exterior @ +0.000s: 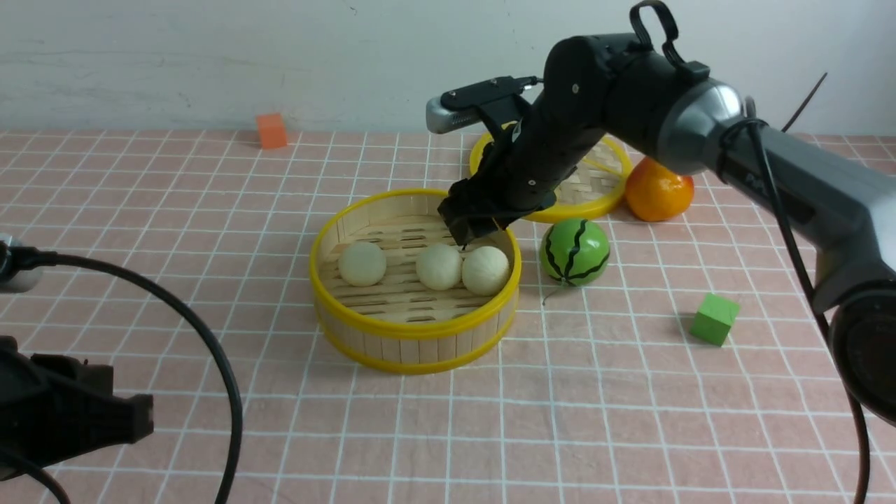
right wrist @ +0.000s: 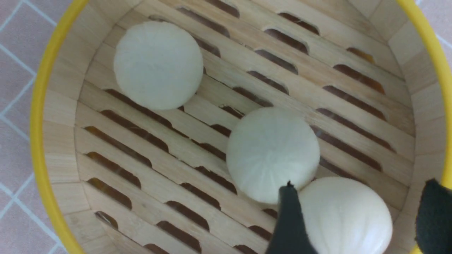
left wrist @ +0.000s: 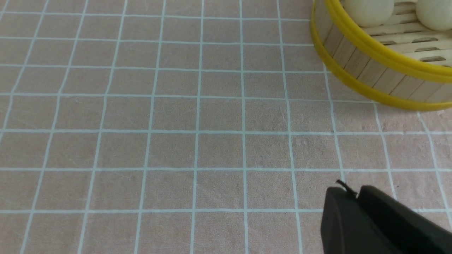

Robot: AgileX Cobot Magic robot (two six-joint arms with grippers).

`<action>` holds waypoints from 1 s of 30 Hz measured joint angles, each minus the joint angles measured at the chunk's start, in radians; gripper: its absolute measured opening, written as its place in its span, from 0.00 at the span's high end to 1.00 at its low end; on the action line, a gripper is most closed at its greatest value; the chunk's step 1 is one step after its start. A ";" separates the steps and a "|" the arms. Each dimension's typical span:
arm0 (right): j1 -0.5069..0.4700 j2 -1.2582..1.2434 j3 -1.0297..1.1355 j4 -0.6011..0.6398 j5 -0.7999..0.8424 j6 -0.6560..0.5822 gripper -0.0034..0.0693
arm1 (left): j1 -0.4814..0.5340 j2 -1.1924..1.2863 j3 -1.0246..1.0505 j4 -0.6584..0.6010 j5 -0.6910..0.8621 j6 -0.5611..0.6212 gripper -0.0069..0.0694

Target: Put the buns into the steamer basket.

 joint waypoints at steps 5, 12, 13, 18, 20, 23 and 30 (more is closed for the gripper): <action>0.010 0.001 0.000 0.037 -0.019 -0.038 0.46 | 0.000 0.000 0.000 0.000 -0.001 0.000 0.84; 0.011 0.032 0.000 0.047 -0.028 -0.050 0.73 | 0.000 -0.009 0.000 -0.024 -0.003 0.000 0.83; 0.011 0.040 0.000 0.048 -0.030 -0.051 0.77 | 0.000 -0.016 0.000 -0.026 -0.003 0.000 0.83; 0.011 0.084 0.000 0.063 -0.062 -0.052 0.92 | 0.000 -0.055 0.000 -0.026 -0.005 0.000 0.83; 0.011 0.091 0.000 0.089 -0.078 -0.053 0.95 | 0.000 -0.060 0.000 -0.026 -0.005 0.000 0.82; 0.011 0.093 0.000 0.130 -0.088 -0.062 0.96 | 0.000 -0.060 0.000 -0.025 -0.005 0.000 0.82; 0.022 0.093 0.000 0.236 -0.102 -0.189 0.95 | 0.000 -0.060 0.000 -0.025 -0.005 0.000 0.81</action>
